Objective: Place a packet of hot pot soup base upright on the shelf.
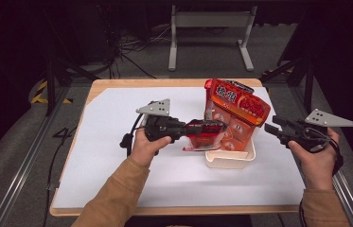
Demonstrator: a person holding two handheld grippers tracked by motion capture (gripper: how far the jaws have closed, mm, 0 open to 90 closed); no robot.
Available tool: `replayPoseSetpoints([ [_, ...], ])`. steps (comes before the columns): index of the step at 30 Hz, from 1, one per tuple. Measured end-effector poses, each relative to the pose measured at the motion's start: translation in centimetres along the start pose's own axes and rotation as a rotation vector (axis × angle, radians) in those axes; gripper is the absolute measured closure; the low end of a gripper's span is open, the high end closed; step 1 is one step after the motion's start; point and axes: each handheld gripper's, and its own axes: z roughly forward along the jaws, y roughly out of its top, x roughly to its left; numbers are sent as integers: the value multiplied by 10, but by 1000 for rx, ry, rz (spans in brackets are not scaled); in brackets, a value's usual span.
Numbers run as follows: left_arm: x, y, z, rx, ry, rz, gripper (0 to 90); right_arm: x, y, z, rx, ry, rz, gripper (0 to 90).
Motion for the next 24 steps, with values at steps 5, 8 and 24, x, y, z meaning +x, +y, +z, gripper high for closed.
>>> replayPoseSetpoints([
  [5,4,4,7,10,-5,11,899,-8,-6,0,12,-22,12,513],
  [8,5,6,11,7,-14,12,899,-12,-9,0,19,-32,22,510],
  [24,7,14,40,12,-55,27,899,-21,-14,-2,18,-52,35,503],
])
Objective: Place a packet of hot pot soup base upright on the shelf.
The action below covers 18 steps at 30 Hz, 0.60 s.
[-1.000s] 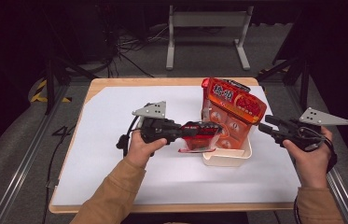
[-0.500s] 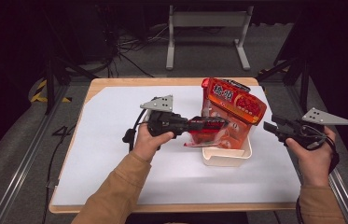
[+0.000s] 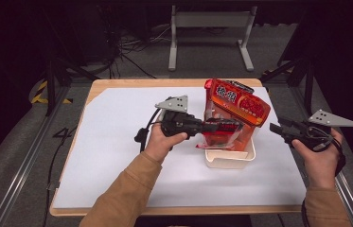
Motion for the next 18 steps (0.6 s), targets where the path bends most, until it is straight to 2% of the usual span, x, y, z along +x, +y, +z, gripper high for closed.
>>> replayPoseSetpoints([
  [18,6,-6,21,-25,17,19,899,-6,-5,4,-7,-30,27,443],
])
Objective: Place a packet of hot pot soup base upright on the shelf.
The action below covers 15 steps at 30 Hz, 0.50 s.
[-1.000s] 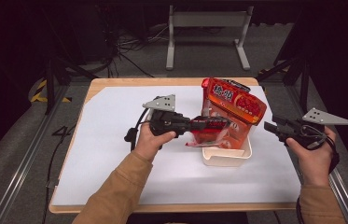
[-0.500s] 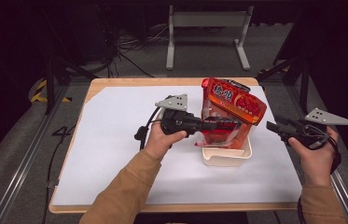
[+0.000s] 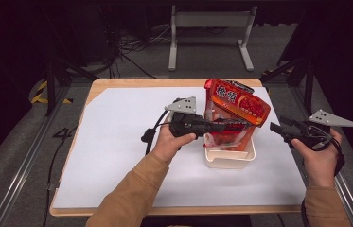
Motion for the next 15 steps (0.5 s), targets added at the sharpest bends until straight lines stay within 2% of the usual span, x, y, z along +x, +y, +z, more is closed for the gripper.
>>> replayPoseSetpoints([
  [12,6,-13,11,12,-9,-14,898,-1,-1,1,-1,-2,-1,439],
  [15,6,-17,14,4,-25,-26,898,-1,-1,2,-1,-1,0,439],
])
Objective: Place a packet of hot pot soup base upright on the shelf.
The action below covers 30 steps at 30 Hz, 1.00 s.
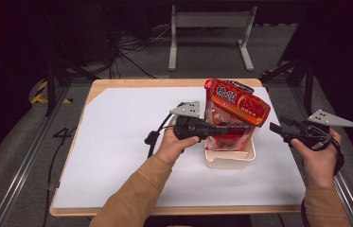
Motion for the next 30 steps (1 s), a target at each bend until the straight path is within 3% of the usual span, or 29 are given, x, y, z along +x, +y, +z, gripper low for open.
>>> replayPoseSetpoints([
  [30,4,-30,29,70,-26,-28,884,0,-1,2,2,7,1,436],
])
